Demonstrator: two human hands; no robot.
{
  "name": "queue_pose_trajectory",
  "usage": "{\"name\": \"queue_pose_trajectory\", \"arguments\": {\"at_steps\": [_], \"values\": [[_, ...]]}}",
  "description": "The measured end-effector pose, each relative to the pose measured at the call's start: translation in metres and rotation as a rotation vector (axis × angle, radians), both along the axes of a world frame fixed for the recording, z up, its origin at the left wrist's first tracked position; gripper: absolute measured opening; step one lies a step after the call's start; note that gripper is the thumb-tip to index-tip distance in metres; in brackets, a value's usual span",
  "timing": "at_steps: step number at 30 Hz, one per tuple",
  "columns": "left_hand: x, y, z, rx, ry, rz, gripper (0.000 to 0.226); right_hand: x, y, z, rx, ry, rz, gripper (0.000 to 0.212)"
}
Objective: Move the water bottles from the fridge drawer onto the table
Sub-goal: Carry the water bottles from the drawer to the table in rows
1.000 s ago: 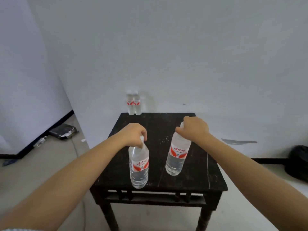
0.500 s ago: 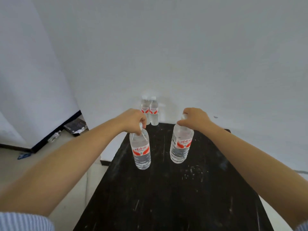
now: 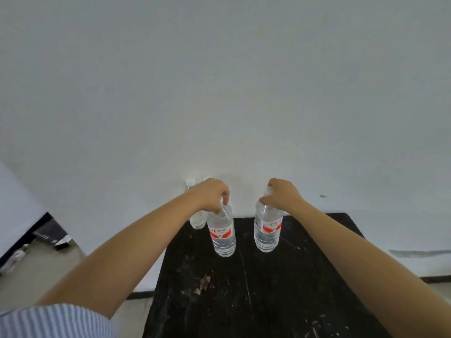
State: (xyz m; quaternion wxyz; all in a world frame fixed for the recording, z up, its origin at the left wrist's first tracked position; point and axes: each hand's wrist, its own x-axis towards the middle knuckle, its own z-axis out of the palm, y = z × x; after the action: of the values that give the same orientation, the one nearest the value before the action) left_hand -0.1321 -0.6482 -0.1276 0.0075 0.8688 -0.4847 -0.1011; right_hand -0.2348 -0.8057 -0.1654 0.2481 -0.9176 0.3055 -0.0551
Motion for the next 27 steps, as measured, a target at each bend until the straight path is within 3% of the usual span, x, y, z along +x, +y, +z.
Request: {"name": "queue_pose_trajectory", "arguments": {"at_steps": [12, 22, 27], "values": [[0.12, -0.109, -0.077, -0.036, 0.015, 0.013, 0.024, 0.123, -0.072, -0.076, -0.026, -0.025, -0.01, 0.045], [0.156, -0.127, -0.114, -0.083, -0.037, -0.008, 0.03, 0.168, -0.076, -0.119, -0.049, -0.151, 0.019, 0.045], [0.153, -0.121, -0.118, -0.126, -0.008, 0.091, 0.036, 0.169, -0.07, -0.118, -0.035, -0.141, 0.032, 0.044]]}}
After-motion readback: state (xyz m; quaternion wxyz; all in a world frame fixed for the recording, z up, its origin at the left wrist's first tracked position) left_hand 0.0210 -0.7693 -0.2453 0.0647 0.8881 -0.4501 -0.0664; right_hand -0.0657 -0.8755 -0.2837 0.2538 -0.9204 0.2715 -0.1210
